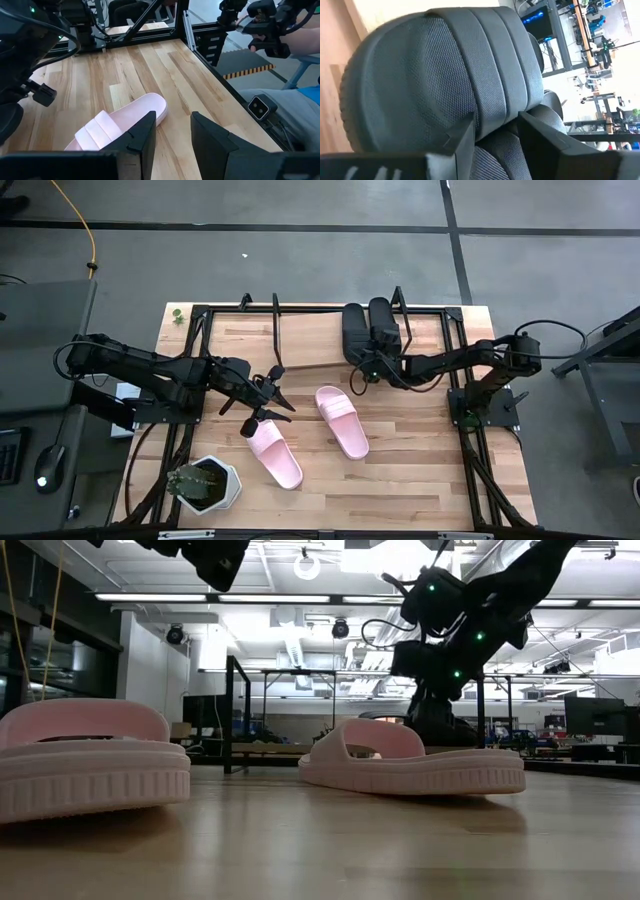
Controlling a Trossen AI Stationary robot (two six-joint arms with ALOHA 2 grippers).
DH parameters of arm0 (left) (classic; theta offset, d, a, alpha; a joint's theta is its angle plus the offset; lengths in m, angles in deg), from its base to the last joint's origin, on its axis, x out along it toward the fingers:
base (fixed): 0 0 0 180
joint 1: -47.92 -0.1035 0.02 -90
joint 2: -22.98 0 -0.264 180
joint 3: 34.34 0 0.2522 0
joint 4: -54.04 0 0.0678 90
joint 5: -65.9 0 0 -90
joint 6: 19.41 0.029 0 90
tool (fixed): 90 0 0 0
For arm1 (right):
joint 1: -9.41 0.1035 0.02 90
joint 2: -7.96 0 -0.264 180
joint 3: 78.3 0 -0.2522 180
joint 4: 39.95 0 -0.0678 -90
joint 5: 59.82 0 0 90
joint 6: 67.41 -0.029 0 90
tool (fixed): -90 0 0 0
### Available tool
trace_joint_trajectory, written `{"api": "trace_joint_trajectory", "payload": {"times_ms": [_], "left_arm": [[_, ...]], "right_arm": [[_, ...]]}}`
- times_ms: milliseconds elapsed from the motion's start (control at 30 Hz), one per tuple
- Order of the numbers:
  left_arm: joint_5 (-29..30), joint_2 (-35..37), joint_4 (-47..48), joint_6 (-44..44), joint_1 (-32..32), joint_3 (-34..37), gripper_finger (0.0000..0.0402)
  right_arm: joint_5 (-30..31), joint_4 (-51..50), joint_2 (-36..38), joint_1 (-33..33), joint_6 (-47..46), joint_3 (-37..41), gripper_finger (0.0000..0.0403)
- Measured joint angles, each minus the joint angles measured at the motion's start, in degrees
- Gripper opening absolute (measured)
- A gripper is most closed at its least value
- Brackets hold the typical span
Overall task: Pick and place slides into the shelf
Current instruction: Put the black slide on the shelf, then put the left pink slide on the shelf
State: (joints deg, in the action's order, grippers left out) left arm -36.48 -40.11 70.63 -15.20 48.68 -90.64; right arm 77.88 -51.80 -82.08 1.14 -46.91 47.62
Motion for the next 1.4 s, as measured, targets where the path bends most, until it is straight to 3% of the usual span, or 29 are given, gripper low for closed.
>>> {"api": "trace_joint_trajectory", "payload": {"times_ms": [500,733,1033,1400], "left_arm": [[0.0,0.0,0.3,0.0,0.0,0.0,0.0108],[3.1,0.0,1.3,0.0,0.0,0.0,0.0108],[6.3,0.0,2.7,-1.8,0.0,0.0,0.0108],[9.4,0.0,6.3,-6.2,0.0,0.0,0.0108]], "right_arm": [[-1.0,0.8,1.0,6.4,-2.4,-0.1,0.0142],[-0.4,0.5,3.7,11.0,-4.1,-0.1,0.0142],[4.9,1.6,8.7,18.8,-4.3,-0.1,0.0142],[4.2,2.5,10.0,26.9,-9.5,-0.1,0.0142]]}}
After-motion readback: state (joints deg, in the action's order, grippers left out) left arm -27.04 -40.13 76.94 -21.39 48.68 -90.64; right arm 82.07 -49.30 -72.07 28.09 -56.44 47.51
